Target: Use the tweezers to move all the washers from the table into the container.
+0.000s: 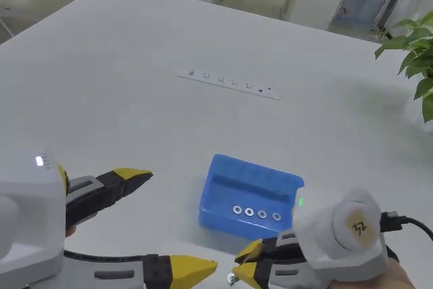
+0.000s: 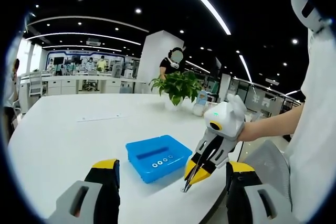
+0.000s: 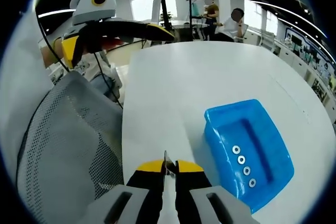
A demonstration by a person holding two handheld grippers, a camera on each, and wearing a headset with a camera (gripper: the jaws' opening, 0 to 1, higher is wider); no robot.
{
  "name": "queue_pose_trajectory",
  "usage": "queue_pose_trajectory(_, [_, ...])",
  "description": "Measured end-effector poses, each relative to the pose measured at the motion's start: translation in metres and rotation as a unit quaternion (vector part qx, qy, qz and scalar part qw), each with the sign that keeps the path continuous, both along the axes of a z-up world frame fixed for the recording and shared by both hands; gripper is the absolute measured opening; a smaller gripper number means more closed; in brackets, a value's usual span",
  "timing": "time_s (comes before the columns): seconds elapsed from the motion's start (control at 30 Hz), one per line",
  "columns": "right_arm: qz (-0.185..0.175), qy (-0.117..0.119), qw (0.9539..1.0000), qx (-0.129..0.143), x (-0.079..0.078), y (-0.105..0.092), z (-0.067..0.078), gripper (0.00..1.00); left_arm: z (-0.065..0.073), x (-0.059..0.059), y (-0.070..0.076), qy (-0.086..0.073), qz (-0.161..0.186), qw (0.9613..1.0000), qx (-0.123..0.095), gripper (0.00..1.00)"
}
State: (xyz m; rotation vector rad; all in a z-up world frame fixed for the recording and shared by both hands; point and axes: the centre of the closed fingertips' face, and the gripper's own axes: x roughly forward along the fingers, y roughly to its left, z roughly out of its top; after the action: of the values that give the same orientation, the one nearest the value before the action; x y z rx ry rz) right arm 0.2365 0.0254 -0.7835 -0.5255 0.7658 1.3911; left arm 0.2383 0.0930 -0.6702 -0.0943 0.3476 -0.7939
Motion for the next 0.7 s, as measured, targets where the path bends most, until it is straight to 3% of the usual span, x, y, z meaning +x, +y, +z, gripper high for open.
queue_pose_trajectory(0.13, [-0.004, -0.002, 0.9999, 0.012, 0.001, 0.003, 0.000, 0.03, -0.002, -0.001, -0.001, 0.002, -0.001, 1.0000, 0.002, 0.84])
queue_pose_trajectory(0.3, [-0.064, 0.037, 0.9956, 0.057, 0.009, 0.006, 0.001, 0.03, -0.004, -0.001, -0.001, 0.005, 0.000, 1.0000, 0.001, 0.84])
queue_pose_trajectory(0.37, [-0.092, 0.048, 0.9918, 0.074, 0.013, 0.004, 0.002, 0.03, -0.004, -0.001, -0.002, 0.005, 0.000, 1.0000, 0.002, 0.84])
queue_pose_trajectory(0.4, [-0.100, 0.068, 0.9892, 0.083, 0.010, 0.003, 0.002, 0.03, -0.004, -0.001, -0.002, 0.005, -0.001, 1.0000, 0.002, 0.83])
queue_pose_trajectory(0.47, [-0.133, 0.090, 0.9802, 0.115, 0.012, 0.004, 0.006, 0.03, -0.003, 0.000, -0.001, 0.004, 0.000, 1.0000, 0.000, 0.83])
queue_pose_trajectory(0.57, [-0.154, 0.107, 0.9707, 0.150, 0.014, 0.004, 0.018, 0.03, -0.003, 0.001, 0.002, 0.005, 0.006, 1.0000, 0.000, 0.83])
queue_pose_trajectory(0.7, [-0.160, 0.092, 0.9699, 0.158, 0.025, 0.002, 0.030, 0.03, -0.004, 0.002, 0.003, 0.009, 0.009, 0.9999, -0.006, 0.83])
